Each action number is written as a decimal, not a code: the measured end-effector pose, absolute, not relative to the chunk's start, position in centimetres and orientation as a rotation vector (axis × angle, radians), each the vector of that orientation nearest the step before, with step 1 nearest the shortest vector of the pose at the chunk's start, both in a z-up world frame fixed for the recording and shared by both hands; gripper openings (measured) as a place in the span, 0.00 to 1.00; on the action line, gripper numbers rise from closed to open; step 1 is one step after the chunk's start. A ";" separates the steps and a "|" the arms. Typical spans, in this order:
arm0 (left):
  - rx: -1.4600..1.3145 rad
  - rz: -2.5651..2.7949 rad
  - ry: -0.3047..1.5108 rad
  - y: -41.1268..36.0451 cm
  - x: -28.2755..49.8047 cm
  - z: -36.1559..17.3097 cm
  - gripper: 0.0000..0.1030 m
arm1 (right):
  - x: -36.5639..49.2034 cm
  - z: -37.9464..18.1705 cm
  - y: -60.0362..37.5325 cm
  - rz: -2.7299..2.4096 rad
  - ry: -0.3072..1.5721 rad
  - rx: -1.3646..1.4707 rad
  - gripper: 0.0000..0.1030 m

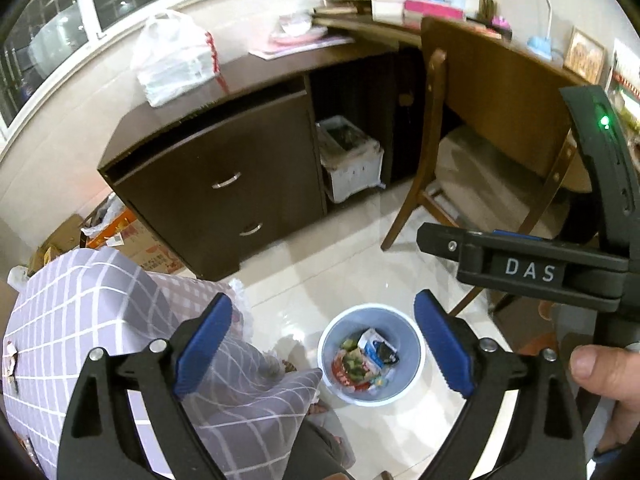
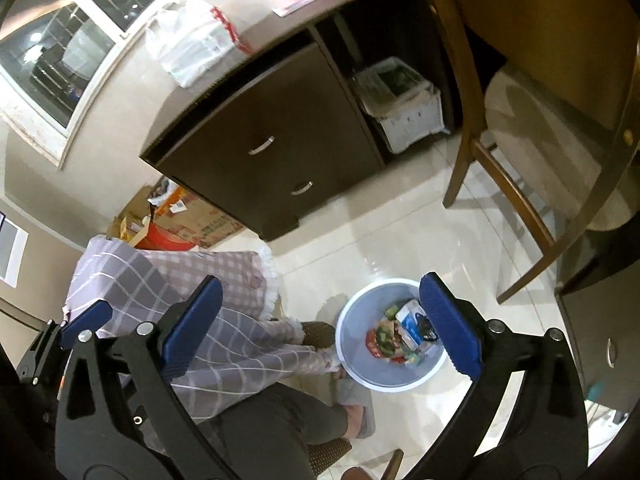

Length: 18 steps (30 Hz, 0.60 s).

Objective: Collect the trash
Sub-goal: 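Move both tools back to the table above the orange bag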

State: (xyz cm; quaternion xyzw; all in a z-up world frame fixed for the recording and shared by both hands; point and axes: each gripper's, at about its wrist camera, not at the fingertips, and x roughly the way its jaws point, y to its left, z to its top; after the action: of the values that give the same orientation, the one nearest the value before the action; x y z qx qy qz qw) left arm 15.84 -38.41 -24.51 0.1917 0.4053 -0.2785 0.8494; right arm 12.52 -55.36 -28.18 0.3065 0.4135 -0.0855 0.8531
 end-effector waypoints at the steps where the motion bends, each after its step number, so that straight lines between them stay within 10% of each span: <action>1: 0.395 -0.586 0.845 -38.0 15.7 -24.0 0.88 | 12.5 -27.5 -55.0 -0.178 0.861 0.636 0.94; 18: 0.208 -0.474 0.696 -26.9 14.7 -16.1 0.89 | 13.1 -18.6 -46.3 -0.081 0.753 0.498 0.94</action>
State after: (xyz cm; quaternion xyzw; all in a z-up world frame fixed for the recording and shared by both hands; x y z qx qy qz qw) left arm 14.65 -26.92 -16.15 0.1005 0.3372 -0.2297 0.9074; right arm 13.11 -46.27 -18.59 0.2404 0.3638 -0.0394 0.8991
